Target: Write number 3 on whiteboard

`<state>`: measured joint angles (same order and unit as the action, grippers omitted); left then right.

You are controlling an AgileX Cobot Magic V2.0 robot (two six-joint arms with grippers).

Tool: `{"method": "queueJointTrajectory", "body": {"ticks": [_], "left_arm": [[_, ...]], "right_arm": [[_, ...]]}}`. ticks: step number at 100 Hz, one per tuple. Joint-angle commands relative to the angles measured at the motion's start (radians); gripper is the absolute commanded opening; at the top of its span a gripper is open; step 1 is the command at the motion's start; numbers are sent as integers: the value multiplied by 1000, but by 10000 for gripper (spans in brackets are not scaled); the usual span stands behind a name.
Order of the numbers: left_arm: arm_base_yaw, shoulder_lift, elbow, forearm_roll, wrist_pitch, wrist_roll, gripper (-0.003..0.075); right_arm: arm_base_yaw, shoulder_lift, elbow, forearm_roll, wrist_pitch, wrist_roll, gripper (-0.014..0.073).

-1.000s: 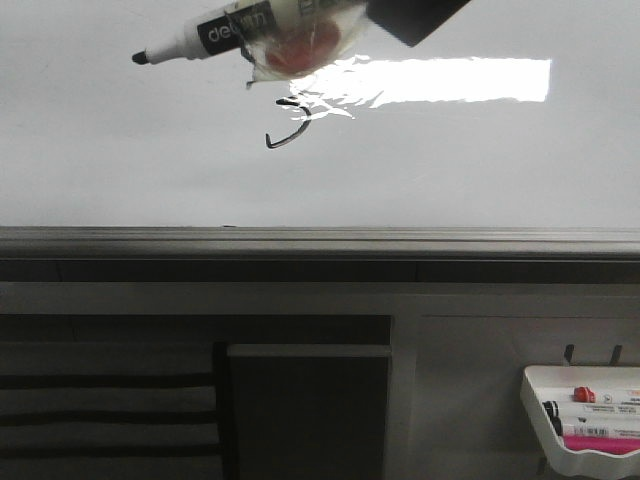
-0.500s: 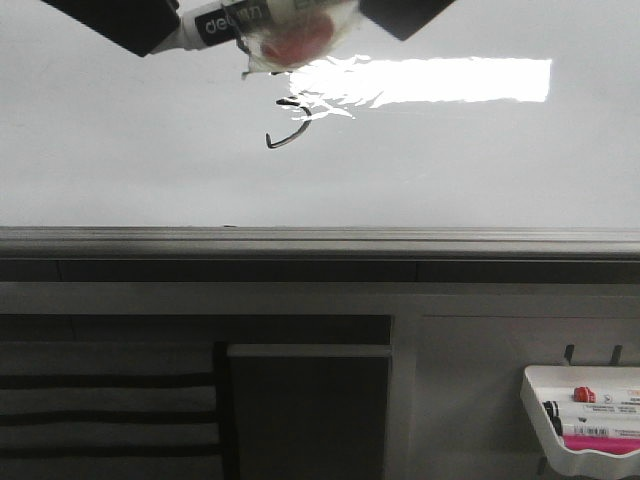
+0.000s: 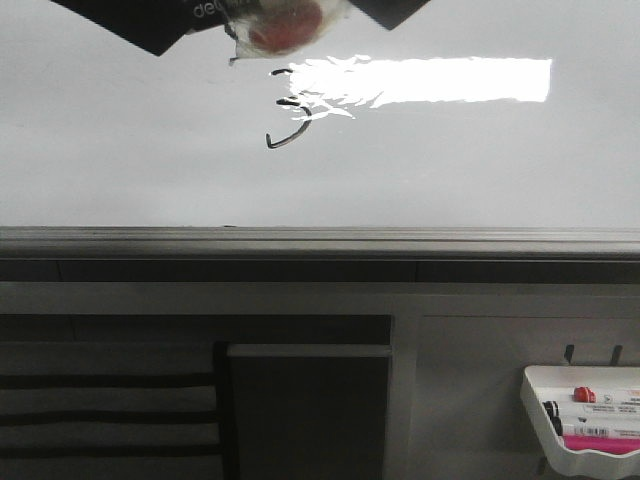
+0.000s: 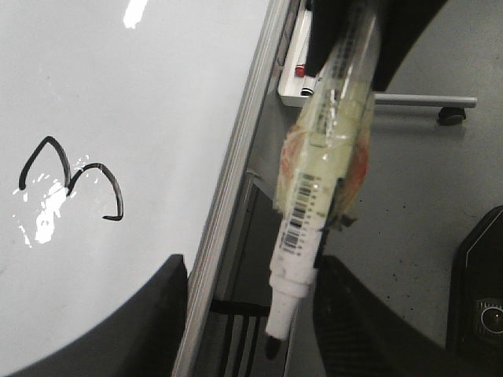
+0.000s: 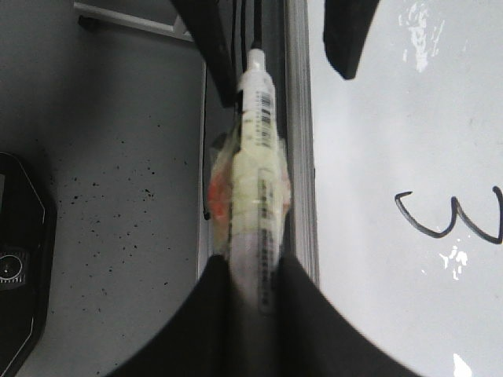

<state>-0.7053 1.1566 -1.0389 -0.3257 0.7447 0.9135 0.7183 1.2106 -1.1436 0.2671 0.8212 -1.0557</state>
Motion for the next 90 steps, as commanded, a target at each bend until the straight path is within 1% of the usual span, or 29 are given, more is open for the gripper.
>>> {"method": "queueJointTrajectory", "body": {"ticks": [1, 7, 22, 36, 50, 73, 80, 87, 90], "left_arm": [[-7, -3, -34, -23, -58, 26, 326], [-7, 7, -34, -23, -57, 30, 298], [-40, 18, -34, -22, -63, 59, 181], [-54, 14, -34, -14, -63, 64, 99], [-54, 16, -34, -12, -69, 64, 52], [-54, 16, -34, -12, -69, 64, 15], [-54, 16, -34, -12, -69, 64, 6], [-54, 16, -34, -12, -69, 60, -4], [-54, 16, -34, -12, -69, 57, -11]], "right_arm": [[3, -18, -26, 20, -61, -12, -79], [3, -18, -26, 20, -61, -12, -79], [3, -18, -26, 20, -61, -12, -79], [3, -18, -26, 22, -67, -12, -79], [3, -18, -26, 22, -49, -12, -79], [3, -18, -26, 22, -46, -6, -76], [3, -18, -26, 22, -46, -6, -25], [-2, -18, -26, 20, -46, 0, 80], [-8, -18, -26, 12, -48, 15, 140]]}}
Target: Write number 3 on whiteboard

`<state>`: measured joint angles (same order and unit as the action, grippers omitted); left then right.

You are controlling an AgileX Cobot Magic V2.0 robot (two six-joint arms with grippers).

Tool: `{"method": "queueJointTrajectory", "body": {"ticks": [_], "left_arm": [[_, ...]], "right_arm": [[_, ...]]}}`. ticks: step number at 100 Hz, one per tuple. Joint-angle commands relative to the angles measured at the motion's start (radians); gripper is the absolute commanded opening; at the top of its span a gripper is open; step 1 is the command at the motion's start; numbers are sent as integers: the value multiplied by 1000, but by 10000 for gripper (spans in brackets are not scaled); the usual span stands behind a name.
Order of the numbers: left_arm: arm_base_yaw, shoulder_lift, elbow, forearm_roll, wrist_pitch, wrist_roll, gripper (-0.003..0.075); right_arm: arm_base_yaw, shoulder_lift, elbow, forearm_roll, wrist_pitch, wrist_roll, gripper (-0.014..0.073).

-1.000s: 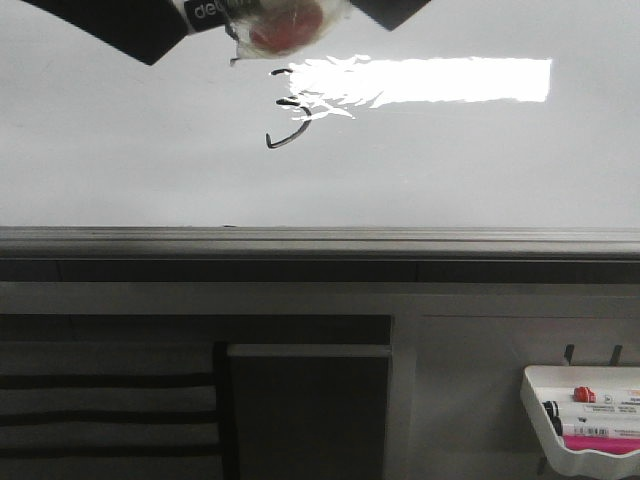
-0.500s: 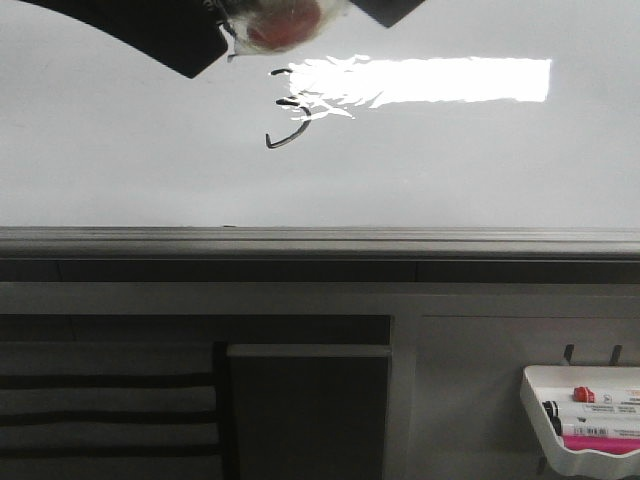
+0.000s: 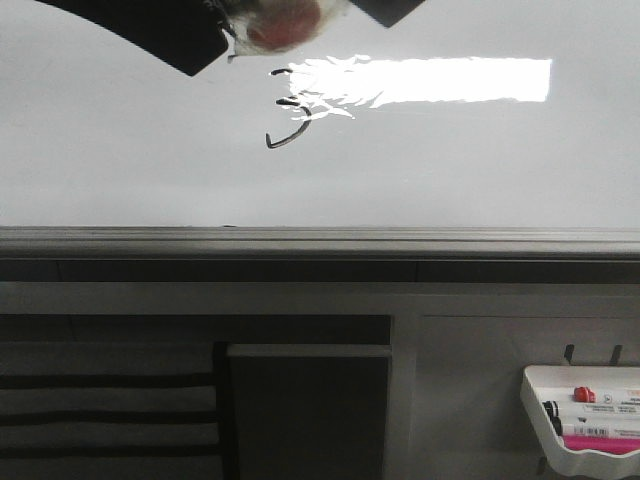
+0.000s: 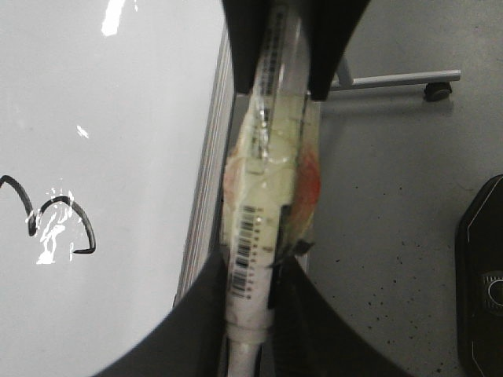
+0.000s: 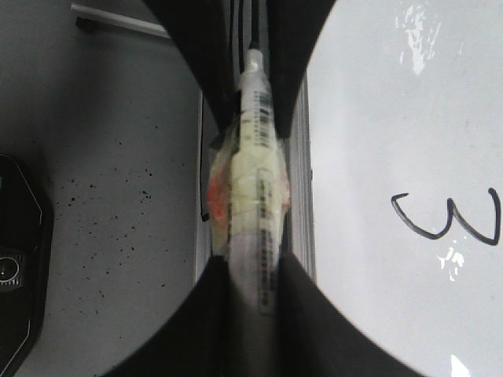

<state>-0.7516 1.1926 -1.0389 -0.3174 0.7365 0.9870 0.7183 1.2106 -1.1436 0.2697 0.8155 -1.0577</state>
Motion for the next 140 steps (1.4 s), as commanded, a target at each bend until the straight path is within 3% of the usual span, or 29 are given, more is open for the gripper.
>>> {"method": "queueJointTrajectory", "body": {"ticks": [1, 9, 16, 35, 49, 64, 78, 92, 140], "left_arm": [[-7, -20, -34, -20, -61, -16, -12], [-3, -20, -34, -20, -61, -26, -19], [20, -20, -34, -20, -63, -75, -19], [204, -20, 3, -24, -92, -240, -19], [367, -20, 117, -107, -284, -328, -19], [490, -20, 237, -348, -587, -332, -19], [499, 1, 286, -409, -768, -332, -19], [499, 52, 284, -409, -839, -332, -19], [499, 125, 284, -409, -852, -332, -19]], "right_arm": [[-9, -18, -26, 10, -44, 20, 152], [-40, -27, -26, 8, -45, 65, 269], [-85, -48, -26, 3, -29, 111, 321], [-271, -152, -26, 1, 71, 253, 327], [-386, -200, -25, 1, 117, 316, 327], [-408, -207, -25, 1, 140, 317, 327], [-408, -203, -25, 3, 144, 317, 327], [-408, -203, -25, 3, 142, 317, 327], [-408, -203, -25, 3, 138, 317, 327]]}}
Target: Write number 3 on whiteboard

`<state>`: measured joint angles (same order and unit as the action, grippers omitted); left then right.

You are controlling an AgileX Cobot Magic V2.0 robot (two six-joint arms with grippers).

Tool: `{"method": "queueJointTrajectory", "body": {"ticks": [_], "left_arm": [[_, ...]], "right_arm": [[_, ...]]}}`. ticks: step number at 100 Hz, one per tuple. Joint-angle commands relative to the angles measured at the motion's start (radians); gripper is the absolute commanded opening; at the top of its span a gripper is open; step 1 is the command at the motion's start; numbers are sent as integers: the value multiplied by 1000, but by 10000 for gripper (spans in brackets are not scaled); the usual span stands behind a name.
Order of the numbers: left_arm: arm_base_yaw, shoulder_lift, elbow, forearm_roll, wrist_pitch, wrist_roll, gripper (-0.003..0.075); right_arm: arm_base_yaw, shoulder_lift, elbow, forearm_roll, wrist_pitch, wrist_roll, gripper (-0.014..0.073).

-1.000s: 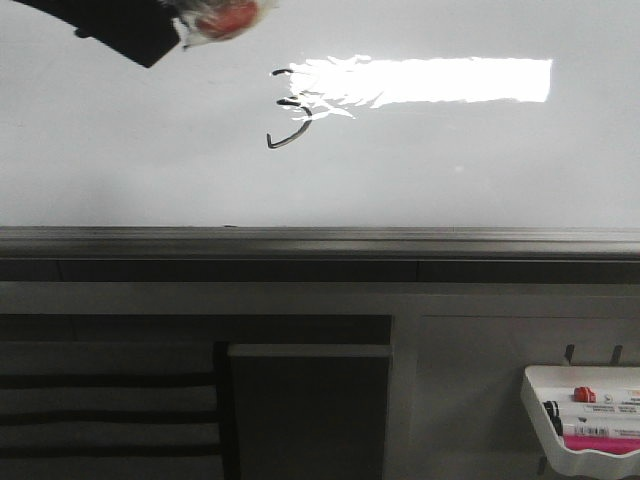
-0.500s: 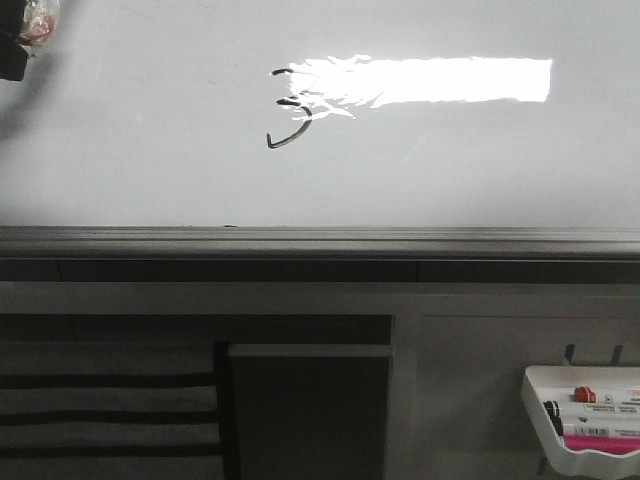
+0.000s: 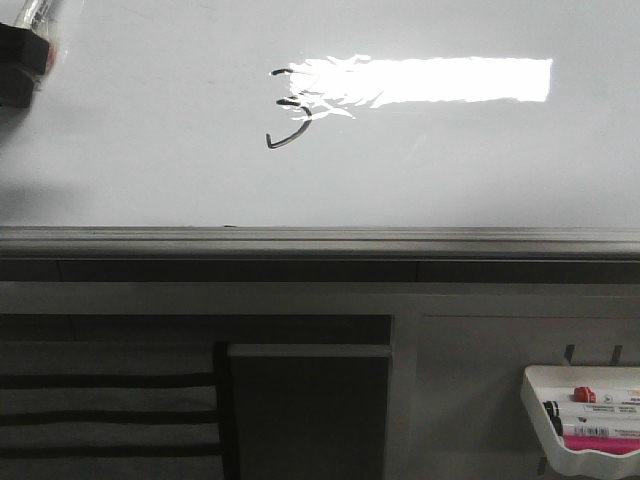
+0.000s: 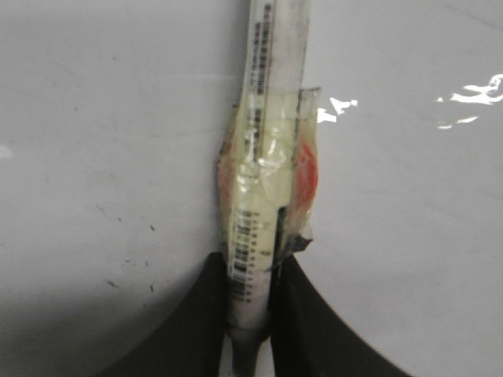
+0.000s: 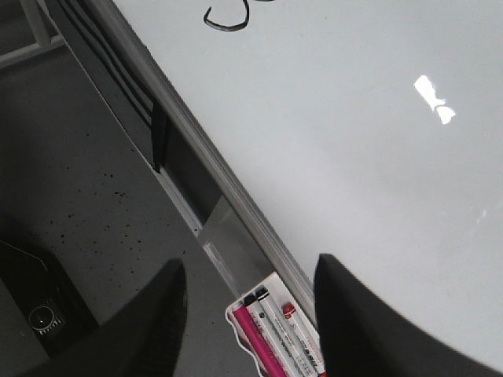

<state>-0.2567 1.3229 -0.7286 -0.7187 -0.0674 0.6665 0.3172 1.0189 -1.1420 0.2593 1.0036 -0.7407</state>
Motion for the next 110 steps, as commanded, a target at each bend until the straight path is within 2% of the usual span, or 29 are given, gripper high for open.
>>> {"method": "queueJointTrajectory", "body": {"ticks": [1, 18, 25, 47, 58, 67, 79, 87, 94, 101, 110], "left_arm": [[5, -3, -26, -8, -48, -12, -19], [5, 3, -26, -8, -48, -12, -15], [5, 3, -26, -8, -48, -12, 19], [5, -9, -26, 27, -48, -6, 283], [5, -50, -31, 127, -14, -6, 361], [5, -115, -48, 176, 98, -6, 370], [5, -260, -114, 330, 397, -6, 370], [5, -357, -166, 416, 605, -12, 368], [5, -443, -188, 482, 714, -63, 358], [7, -525, -184, 533, 738, -199, 328], [17, -617, -148, 557, 700, -327, 260]], "right_arm": [[-7, -11, -26, 14, -50, 0, 327], [-7, -11, -26, 14, -50, 0, 327], [-7, -11, -26, 14, -48, 0, 327], [-7, -11, -26, 4, -34, 0, 327], [-7, -15, -33, -45, 7, 61, 327], [-7, -15, -53, -136, 49, 242, 327], [-7, -38, -52, -299, 80, 552, 324], [-7, -73, -5, -322, 42, 687, 324], [-7, -123, 69, -322, -50, 756, 320], [-7, -184, 151, -322, -177, 787, 257], [-7, -261, 240, -322, -340, 793, 85]]}}
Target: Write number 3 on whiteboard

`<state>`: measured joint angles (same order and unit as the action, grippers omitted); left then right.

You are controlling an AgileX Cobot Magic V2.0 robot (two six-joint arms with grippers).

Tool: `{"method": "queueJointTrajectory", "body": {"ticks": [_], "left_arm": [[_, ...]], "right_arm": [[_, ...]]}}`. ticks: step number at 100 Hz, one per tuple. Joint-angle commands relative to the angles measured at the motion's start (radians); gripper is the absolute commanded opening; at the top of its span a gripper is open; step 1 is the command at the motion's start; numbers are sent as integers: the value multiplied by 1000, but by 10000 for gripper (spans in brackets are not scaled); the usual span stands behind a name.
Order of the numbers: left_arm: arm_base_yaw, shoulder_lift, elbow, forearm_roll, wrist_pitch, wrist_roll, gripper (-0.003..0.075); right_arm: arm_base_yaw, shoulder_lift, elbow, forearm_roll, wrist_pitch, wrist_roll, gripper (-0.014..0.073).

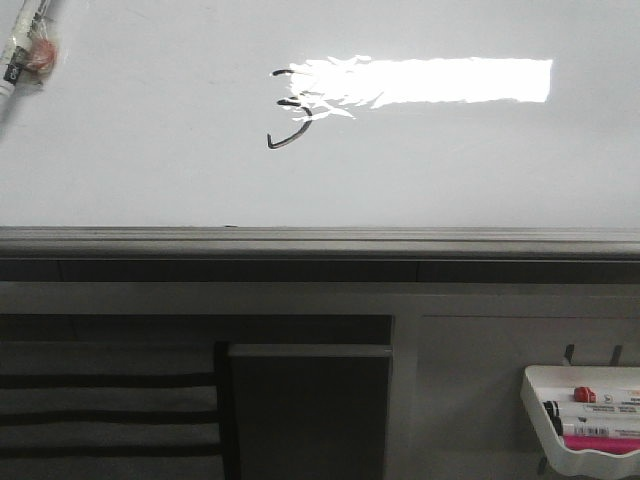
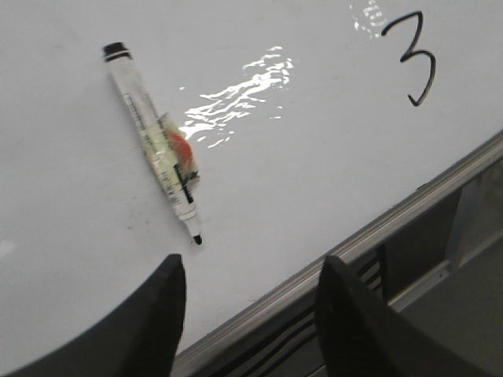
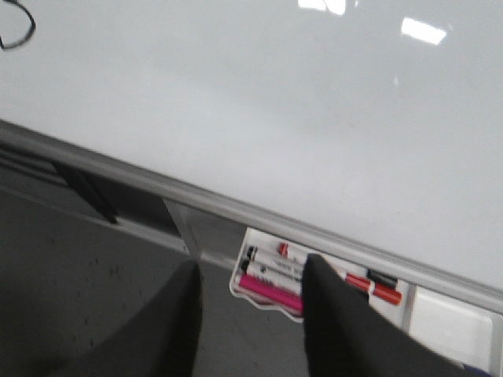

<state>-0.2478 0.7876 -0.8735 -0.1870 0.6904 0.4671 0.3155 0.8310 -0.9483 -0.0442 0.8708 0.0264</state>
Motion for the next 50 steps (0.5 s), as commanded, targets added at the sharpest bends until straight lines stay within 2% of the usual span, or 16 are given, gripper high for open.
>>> {"method": "queueJointTrajectory", "body": {"ticks": [1, 8, 16, 21, 26, 35, 50], "left_arm": [[11, -88, 1, 28, -63, -141, 253], [20, -142, 57, 27, -160, -203, 165], [27, -187, 153, 25, -337, -234, 38], [27, -196, 213, 2, -522, -234, -19], [27, -197, 263, -9, -652, -234, -19], [27, -192, 338, -9, -791, -234, -19], [27, -192, 419, -9, -818, -234, -19]], "right_arm": [[-5, -79, 52, -19, -228, 26, 56], [-5, -126, 96, -19, -311, 26, -81], [-5, -170, 138, -30, -399, 26, -76], [-5, -184, 155, -30, -451, 26, -76], [-5, -188, 162, -30, -462, 26, -76], [-5, -188, 162, -30, -454, 26, -76], [-5, -187, 162, -30, -452, 26, -76]]}}
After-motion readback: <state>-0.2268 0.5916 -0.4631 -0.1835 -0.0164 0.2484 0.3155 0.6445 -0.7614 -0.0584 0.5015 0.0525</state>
